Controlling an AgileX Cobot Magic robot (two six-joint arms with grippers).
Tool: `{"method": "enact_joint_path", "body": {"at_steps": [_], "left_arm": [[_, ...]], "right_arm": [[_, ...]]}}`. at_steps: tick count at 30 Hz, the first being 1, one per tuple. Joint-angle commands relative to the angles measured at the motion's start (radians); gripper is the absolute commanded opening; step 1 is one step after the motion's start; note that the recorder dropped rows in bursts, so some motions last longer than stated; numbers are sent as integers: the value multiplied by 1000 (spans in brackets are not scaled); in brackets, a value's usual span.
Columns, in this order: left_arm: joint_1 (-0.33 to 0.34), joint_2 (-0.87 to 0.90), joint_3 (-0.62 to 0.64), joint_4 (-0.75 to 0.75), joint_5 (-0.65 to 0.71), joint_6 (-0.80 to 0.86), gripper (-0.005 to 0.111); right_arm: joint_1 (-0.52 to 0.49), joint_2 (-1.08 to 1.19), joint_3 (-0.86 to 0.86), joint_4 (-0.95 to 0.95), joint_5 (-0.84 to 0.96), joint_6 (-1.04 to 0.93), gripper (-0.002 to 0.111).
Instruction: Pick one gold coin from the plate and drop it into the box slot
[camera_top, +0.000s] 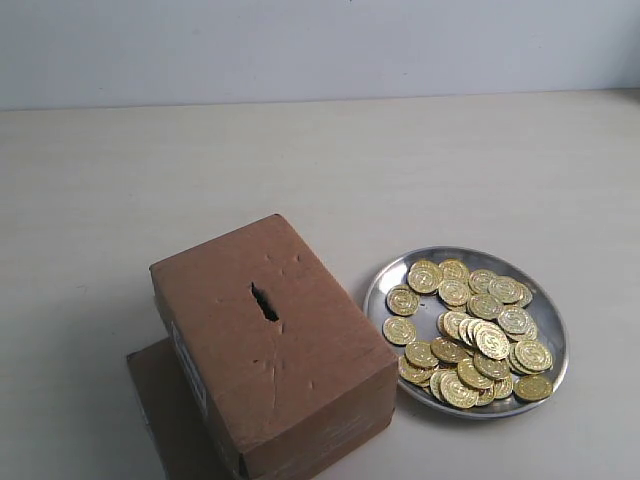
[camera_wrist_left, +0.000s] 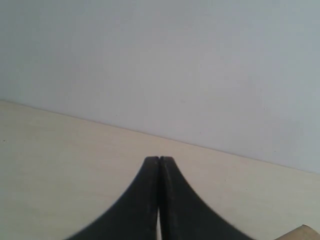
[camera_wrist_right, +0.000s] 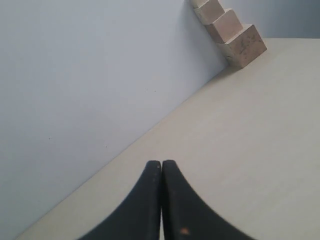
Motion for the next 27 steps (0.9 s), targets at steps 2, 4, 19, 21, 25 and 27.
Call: {"method": "enact_joint_path", "body": {"at_steps": [2, 4, 19, 21, 25, 27], "left_arm": [[2, -6, 32, -4, 4, 0, 0], [2, -6, 67, -1, 6, 0, 0], [2, -6, 67, 122, 147, 27, 0], [2, -6, 67, 136, 147, 27, 0], [2, -6, 67, 136, 147, 27, 0], [2, -6, 67, 136, 147, 27, 0]], "right_arm": [[-6, -5, 4, -2, -1, 2, 0], [-6, -5, 4, -13, -10, 2, 0], [-4, -5, 4, -674, -457, 157, 0], [-4, -5, 4, -674, -455, 220, 0], [-4, 9, 4, -674, -458, 271, 0], [-4, 25, 4, -674, -456, 271, 0]]}}
